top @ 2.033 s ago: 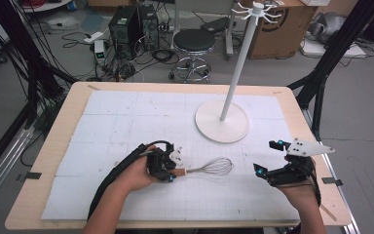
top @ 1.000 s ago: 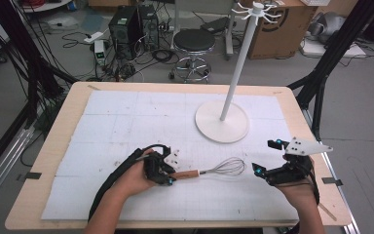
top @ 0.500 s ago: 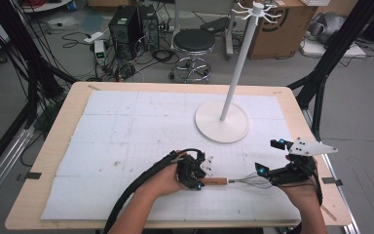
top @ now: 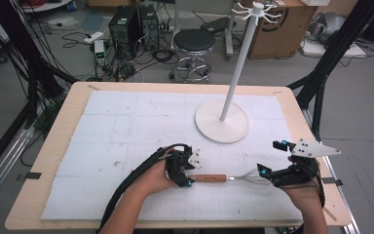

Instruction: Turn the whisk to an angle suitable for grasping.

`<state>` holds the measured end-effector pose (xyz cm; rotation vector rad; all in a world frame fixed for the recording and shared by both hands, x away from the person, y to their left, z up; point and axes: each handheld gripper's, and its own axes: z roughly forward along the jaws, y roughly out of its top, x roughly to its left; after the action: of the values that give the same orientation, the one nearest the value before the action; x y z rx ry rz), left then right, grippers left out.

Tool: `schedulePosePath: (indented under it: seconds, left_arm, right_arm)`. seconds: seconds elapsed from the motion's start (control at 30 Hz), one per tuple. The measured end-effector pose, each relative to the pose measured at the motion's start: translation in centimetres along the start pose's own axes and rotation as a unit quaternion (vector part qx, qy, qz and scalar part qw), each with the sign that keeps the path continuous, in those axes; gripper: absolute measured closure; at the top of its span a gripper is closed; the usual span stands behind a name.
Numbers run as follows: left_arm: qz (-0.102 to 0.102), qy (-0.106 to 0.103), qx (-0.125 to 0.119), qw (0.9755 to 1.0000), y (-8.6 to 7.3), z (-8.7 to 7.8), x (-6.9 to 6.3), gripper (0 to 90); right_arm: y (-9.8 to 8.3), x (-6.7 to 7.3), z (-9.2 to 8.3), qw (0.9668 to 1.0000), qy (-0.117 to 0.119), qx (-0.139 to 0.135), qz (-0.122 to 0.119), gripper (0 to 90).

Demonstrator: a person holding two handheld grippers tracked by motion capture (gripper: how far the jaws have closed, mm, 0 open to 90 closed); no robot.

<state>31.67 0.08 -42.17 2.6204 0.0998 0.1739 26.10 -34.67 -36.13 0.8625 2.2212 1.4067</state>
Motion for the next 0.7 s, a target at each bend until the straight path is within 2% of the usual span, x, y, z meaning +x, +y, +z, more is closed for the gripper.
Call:
schedulePosePath:
  seconds: [0.13, 0.37, 0.43, 0.57, 0.7]
  left_arm:
    - [-0.015, 0.026, 0.002, 0.9996, -0.5, -0.2, 0.6, 44.0]
    - [-0.035, 0.039, -0.007, 0.9986, -0.8, -0.1, 1.5, 38.9]
    - [-0.040, 0.049, -0.010, 0.9979, -0.9, -0.2, 1.7, 38.1]
    - [-0.067, 0.064, -0.016, 0.9955, -1.3, -0.6, 2.2, 36.2]
    - [-0.076, 0.054, -0.041, 0.9948, -2.1, -1.0, 2.2, 32.8]
  right_arm:
    - [0.0, 0.0, 0.0, 1.0000, -0.001, 0.001, 0.000, 0.3]
    - [0.0, 0.0, 0.0, 1.0000, -0.001, 0.002, 0.001, 0.3]
    - [0.0, -0.1, 0.0, 1.0000, -0.002, 0.001, -0.001, 0.3]
    - [-0.1, -0.2, 0.0, 1.0000, -0.002, 0.001, 0.001, 0.3]
    - [-0.1, -0.1, -0.1, 1.0000, -0.003, 0.001, 0.003, 0.3]
